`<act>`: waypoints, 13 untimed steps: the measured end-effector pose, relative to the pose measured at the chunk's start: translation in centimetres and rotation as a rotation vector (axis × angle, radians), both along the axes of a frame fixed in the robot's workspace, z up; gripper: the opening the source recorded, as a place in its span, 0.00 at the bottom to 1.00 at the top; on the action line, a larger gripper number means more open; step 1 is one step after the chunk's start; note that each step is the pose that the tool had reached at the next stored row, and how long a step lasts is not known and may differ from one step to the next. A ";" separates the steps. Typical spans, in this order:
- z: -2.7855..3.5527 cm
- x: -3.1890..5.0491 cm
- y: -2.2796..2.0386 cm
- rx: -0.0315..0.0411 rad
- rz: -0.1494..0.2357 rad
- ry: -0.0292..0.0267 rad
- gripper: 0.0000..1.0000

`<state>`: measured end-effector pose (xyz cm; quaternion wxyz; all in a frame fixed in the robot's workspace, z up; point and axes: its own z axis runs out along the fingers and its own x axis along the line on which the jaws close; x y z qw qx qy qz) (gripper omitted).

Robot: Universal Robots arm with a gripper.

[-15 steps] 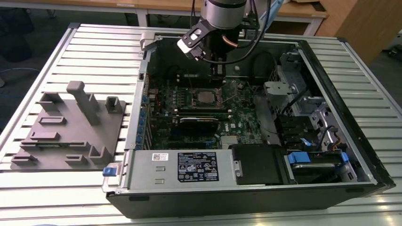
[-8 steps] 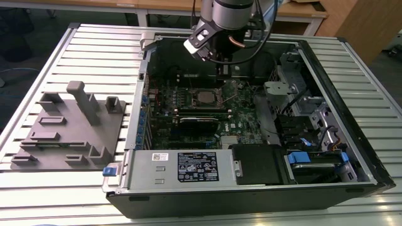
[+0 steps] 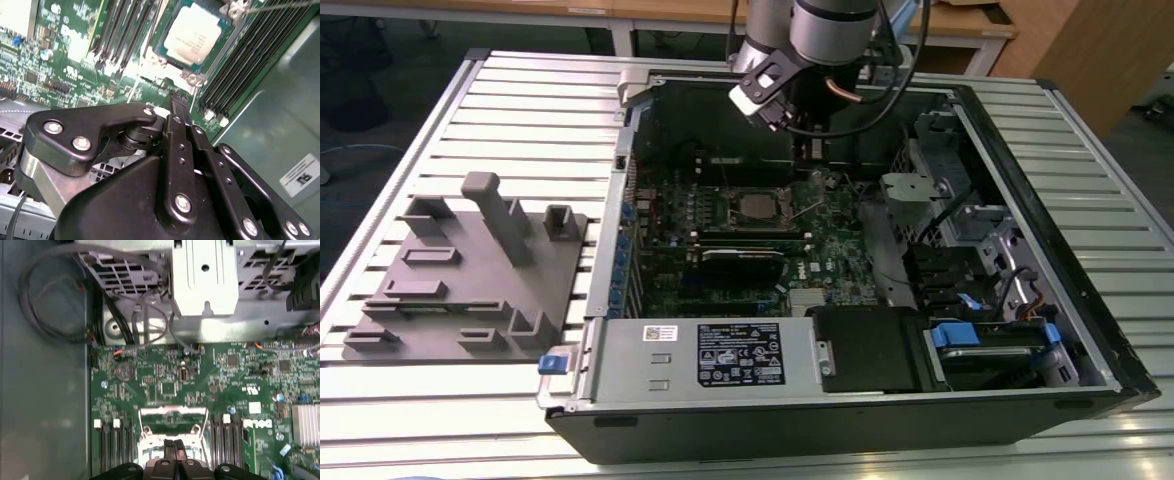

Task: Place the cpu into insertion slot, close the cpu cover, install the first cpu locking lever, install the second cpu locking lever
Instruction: 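Close the cpu cover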

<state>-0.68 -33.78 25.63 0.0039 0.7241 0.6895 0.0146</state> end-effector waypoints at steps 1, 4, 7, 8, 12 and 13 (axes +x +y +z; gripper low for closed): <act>0.00 0.16 0.00 -0.0001 0.000 0.0000 0.11; -0.01 0.23 0.00 0.0000 0.000 0.0000 0.11; 0.09 0.23 0.01 -0.0002 0.000 0.0000 0.11; 0.10 0.23 0.01 0.0001 0.000 -0.0001 0.11; 0.11 0.23 0.00 0.0001 0.000 -0.0001 0.11; 0.11 0.24 0.00 0.0001 0.000 0.0000 0.11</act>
